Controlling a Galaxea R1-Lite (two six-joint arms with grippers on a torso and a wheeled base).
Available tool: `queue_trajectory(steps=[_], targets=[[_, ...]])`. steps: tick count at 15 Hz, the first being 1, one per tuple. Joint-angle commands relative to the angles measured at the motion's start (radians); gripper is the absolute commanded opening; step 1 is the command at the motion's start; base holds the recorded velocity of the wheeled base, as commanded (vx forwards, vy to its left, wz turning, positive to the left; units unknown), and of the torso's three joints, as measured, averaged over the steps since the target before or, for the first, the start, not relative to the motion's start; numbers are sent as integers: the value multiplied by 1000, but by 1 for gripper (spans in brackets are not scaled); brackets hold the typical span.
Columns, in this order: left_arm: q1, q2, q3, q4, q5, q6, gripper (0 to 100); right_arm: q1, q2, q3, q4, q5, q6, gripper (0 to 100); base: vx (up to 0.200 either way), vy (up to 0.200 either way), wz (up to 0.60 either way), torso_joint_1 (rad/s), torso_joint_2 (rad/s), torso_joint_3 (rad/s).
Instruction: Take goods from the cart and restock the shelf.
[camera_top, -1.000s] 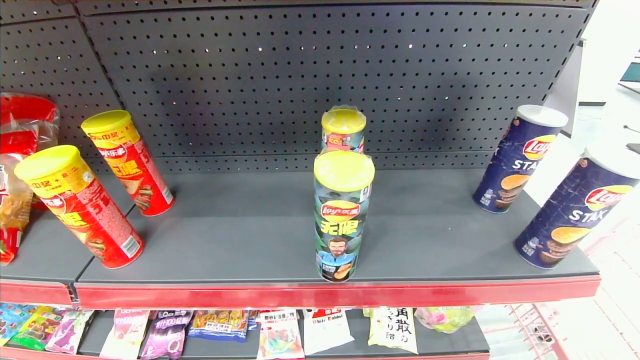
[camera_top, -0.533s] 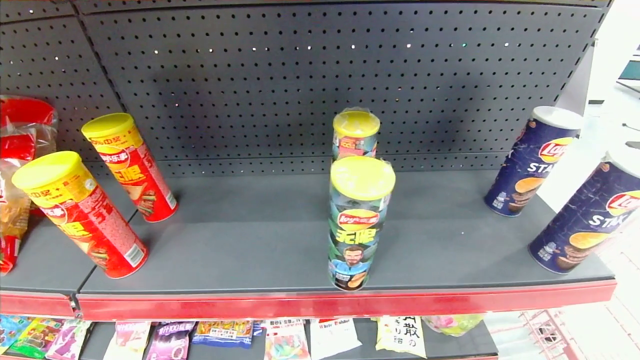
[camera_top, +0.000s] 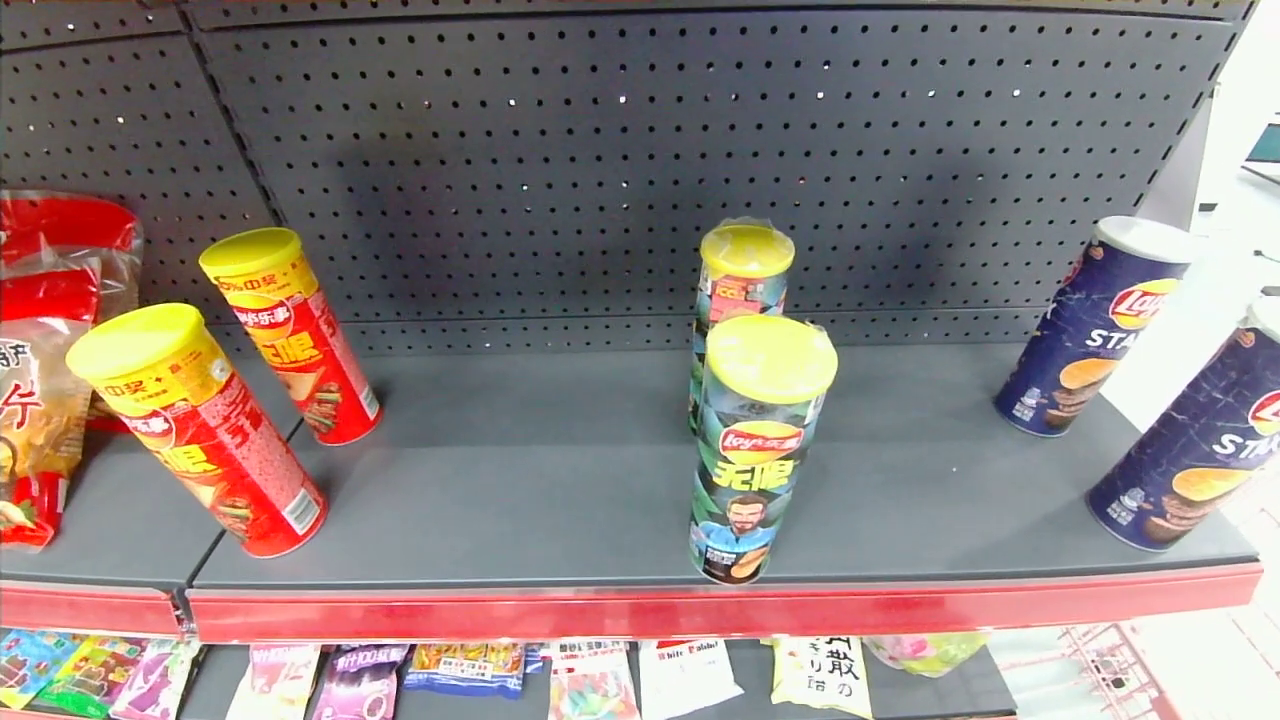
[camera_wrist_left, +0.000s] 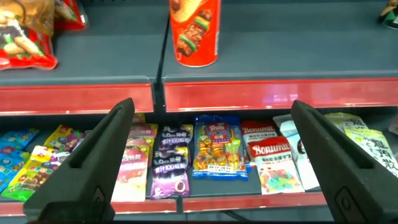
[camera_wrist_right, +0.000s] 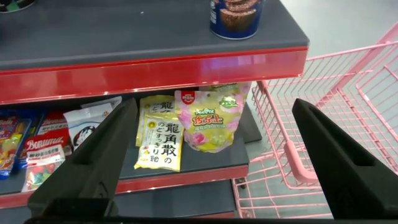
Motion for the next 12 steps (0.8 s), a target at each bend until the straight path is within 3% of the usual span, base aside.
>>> queue_trajectory(steps=[1,7,8,9,10,11,12], targets=[[0,1,0,0,0,0,100,1,3,0,0,1,-1,100,0,0,0,0,0,0],[0,1,0,0,0,0,100,45,11,-43,-5,19,17,100,0,0,0,0,0,0],[0,1,0,0,0,0,100,90,146,-250,12,54,109,100,0,0,0,0,0,0],[0,1,0,0,0,0,100,111,230,-344,18,54,164,100,0,0,0,0,0,0],[0,1,0,0,0,0,100,179,466,-571,49,57,192,100,0,0,0,0,0,0],[0,1,0,0,0,0,100,215,554,-617,70,59,170,100,0,0,0,0,0,0],[0,1,0,0,0,0,100,308,654,-621,81,53,166,100,0,0,0,0,0,0]])
